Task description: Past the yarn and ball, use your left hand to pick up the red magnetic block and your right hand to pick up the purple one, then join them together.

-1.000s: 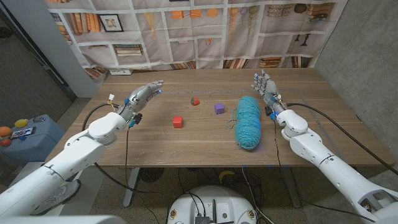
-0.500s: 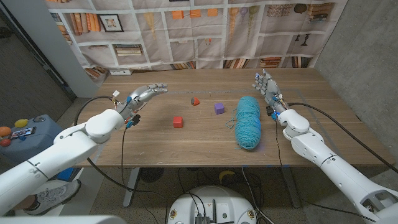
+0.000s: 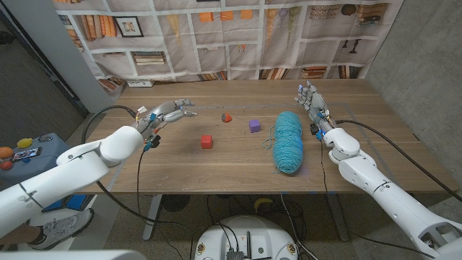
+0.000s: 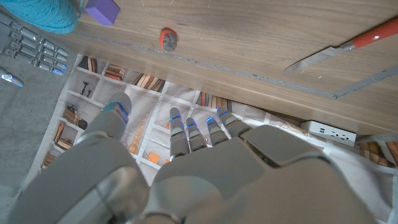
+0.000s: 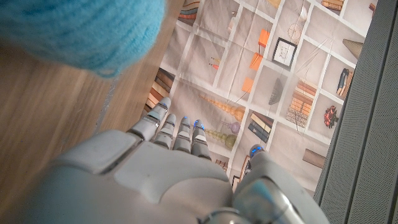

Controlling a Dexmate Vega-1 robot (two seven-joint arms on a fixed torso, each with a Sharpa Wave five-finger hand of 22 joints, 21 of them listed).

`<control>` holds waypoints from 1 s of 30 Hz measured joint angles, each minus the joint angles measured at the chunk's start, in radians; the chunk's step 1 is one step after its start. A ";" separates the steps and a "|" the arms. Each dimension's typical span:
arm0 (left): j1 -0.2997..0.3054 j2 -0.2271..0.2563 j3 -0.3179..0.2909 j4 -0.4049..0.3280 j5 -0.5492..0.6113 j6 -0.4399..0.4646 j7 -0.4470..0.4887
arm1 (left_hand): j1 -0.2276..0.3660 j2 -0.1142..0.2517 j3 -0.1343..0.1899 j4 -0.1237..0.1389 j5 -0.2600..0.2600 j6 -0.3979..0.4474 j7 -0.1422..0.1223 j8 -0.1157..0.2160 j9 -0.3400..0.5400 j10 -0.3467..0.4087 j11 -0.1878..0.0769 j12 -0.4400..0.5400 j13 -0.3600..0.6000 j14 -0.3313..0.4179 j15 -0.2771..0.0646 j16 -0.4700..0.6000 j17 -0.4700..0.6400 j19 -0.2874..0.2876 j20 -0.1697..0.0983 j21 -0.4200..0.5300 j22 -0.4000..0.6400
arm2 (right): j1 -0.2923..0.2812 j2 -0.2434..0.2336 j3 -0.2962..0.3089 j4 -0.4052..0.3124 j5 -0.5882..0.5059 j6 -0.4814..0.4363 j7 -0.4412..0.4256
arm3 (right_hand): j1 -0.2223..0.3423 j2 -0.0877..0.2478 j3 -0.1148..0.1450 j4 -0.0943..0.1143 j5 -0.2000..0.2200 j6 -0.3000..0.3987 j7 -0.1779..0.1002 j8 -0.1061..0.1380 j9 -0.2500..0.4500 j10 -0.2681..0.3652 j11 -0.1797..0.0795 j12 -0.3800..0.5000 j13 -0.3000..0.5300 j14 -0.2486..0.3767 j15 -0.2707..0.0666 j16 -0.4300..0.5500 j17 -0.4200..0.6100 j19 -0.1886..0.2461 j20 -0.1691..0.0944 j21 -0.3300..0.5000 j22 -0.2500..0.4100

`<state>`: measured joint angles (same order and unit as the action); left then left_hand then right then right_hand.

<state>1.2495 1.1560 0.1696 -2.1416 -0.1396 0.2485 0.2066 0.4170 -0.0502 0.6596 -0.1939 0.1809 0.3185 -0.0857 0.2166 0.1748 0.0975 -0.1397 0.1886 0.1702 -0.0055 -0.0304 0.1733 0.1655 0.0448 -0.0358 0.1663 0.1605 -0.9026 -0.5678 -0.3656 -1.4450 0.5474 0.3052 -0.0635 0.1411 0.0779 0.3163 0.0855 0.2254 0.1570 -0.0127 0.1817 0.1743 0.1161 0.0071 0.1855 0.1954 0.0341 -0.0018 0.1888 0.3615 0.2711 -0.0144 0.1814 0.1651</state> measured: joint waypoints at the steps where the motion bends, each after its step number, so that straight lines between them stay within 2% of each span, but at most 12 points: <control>1: 0.000 0.005 0.001 -0.007 0.012 0.016 -0.001 | 0.001 -0.001 -0.003 0.002 0.000 0.000 0.000 0.000 0.000 -0.002 -0.002 0.000 0.000 0.000 0.000 0.000 0.000 0.000 0.000 0.000 0.000 | -0.001 -0.001 0.000 -0.001 0.000 0.001 0.000 | 0.000 0.000 0.000 0.000 0.000 0.000 0.000 0.000 0.000 0.000 0.000 0.000 0.000 0.000 0.000 0.000 0.000 0.000 0.000 0.000 0.000; 5: -0.009 0.027 0.016 -0.038 0.051 0.071 -0.016 | 0.019 -0.019 -0.003 0.002 0.005 0.005 -0.005 0.000 0.000 -0.009 -0.008 -0.004 0.000 -0.010 -0.001 0.000 0.000 -0.008 0.003 0.000 0.000 | -0.003 -0.003 0.001 -0.005 -0.002 0.001 -0.003 | 0.000 0.000 0.000 0.000 0.000 0.000 0.000 0.000 0.000 0.000 0.000 0.000 -0.004 0.000 0.000 0.000 -0.005 0.000 0.000 0.000 0.000; 12: -0.046 0.056 0.053 -0.074 0.118 0.160 -0.065 | 0.052 -0.042 -0.007 0.006 0.005 -0.011 -0.022 -0.008 0.000 -0.030 0.001 -0.004 0.000 -0.027 -0.005 0.000 0.000 -0.037 0.002 0.000 0.000 | -0.007 -0.004 0.001 -0.008 -0.006 0.001 -0.008 | 0.000 0.000 0.003 -0.003 0.000 0.000 0.000 0.000 0.000 0.000 0.000 0.000 -0.005 -0.002 -0.002 0.000 -0.005 0.000 0.000 0.000 0.000; 17: -0.092 0.078 0.094 -0.097 0.155 0.198 -0.106 | 0.063 -0.052 -0.007 0.006 0.005 -0.011 -0.022 -0.008 0.000 -0.036 -0.003 -0.008 0.000 -0.035 -0.005 0.000 0.000 -0.051 0.004 0.000 0.000 | -0.008 -0.002 0.001 -0.008 -0.009 0.001 -0.013 | 0.000 0.000 0.003 -0.003 0.000 0.000 0.000 0.000 0.000 0.000 0.000 0.000 -0.005 -0.002 -0.002 0.000 -0.009 0.000 0.000 0.000 0.000; 21: -0.092 0.078 0.094 -0.097 0.186 0.219 -0.143 | 0.078 -0.060 -0.010 0.003 0.005 -0.006 -0.027 -0.008 0.000 -0.056 0.003 -0.011 0.000 -0.052 -0.005 0.000 0.000 -0.061 0.004 0.000 0.000 | -0.009 0.001 0.000 -0.007 -0.009 0.001 -0.013 | 0.000 0.000 0.000 -0.006 0.000 0.000 0.000 0.000 0.000 0.000 0.000 0.000 -0.005 -0.002 -0.002 0.000 -0.009 0.000 0.000 0.000 0.000; 22: -0.138 0.093 0.135 -0.108 0.200 0.227 -0.159 | 0.086 -0.062 -0.010 0.003 0.005 -0.006 -0.027 -0.008 0.000 -0.061 0.004 -0.011 0.000 -0.054 -0.003 0.000 0.000 -0.063 0.002 0.000 0.000 | -0.010 0.001 0.000 -0.006 -0.011 0.002 -0.015 | 0.003 0.003 0.000 -0.006 0.000 0.000 0.000 0.000 0.000 0.000 0.000 0.000 -0.005 -0.002 -0.002 0.000 -0.009 0.000 0.000 0.000 0.000; 24: -0.143 0.094 0.139 -0.108 0.219 0.236 -0.177 | 0.090 -0.063 -0.010 0.003 0.005 -0.004 -0.029 -0.008 0.000 -0.063 0.007 -0.011 0.000 -0.063 -0.005 0.000 0.000 -0.066 0.005 0.000 0.000 | -0.010 0.002 -0.001 -0.006 -0.011 0.002 -0.015 | 0.013 0.013 0.003 -0.009 0.000 0.000 0.000 0.000 0.000 0.000 0.000 0.000 -0.005 -0.002 -0.002 0.000 -0.013 0.000 0.000 0.000 0.000; 26: -0.176 0.101 0.170 -0.114 0.240 0.248 -0.197 | 0.101 -0.067 -0.010 0.003 0.002 0.000 -0.033 -0.008 0.000 -0.079 0.007 -0.012 0.000 -0.072 0.000 0.000 0.000 -0.070 0.001 0.000 0.000 | -0.011 0.003 -0.001 -0.005 -0.013 0.007 -0.017 | 0.013 0.013 0.005 -0.011 0.000 0.000 0.000 0.000 0.000 0.000 0.000 0.000 -0.005 -0.002 -0.002 0.000 -0.014 0.000 0.000 0.000 0.000; 30: -0.193 0.102 0.186 -0.118 0.285 0.270 -0.238 | 0.125 -0.072 -0.010 0.003 0.000 0.000 -0.032 -0.008 0.000 -0.108 0.016 -0.015 0.000 -0.096 0.012 0.000 0.000 -0.084 0.002 0.000 0.000 | -0.015 0.004 -0.002 -0.008 -0.015 0.008 -0.020 | 0.013 0.013 0.005 -0.011 0.000 0.000 0.000 0.000 0.000 0.000 0.000 0.000 -0.005 -0.002 -0.002 0.000 -0.014 0.000 0.000 0.000 0.000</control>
<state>1.0569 1.2582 0.3560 -2.2599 0.1450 0.5180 -0.0318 0.5417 -0.1224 0.6499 -0.1908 0.1807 0.3181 -0.1182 0.2088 0.1747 -0.0109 -0.1238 0.1732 0.1701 -0.1018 -0.0181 0.1733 0.1653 -0.0392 -0.0340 0.1665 0.1604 -0.9177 -0.5635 -0.3674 -1.4528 0.5323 0.3133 -0.0832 0.1543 0.0911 0.3217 0.0742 0.2253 0.1570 -0.0127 0.1817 0.1742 0.1161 0.0071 0.1855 0.1908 0.0321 -0.0037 0.1886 0.3478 0.2711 -0.0143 0.1813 0.1650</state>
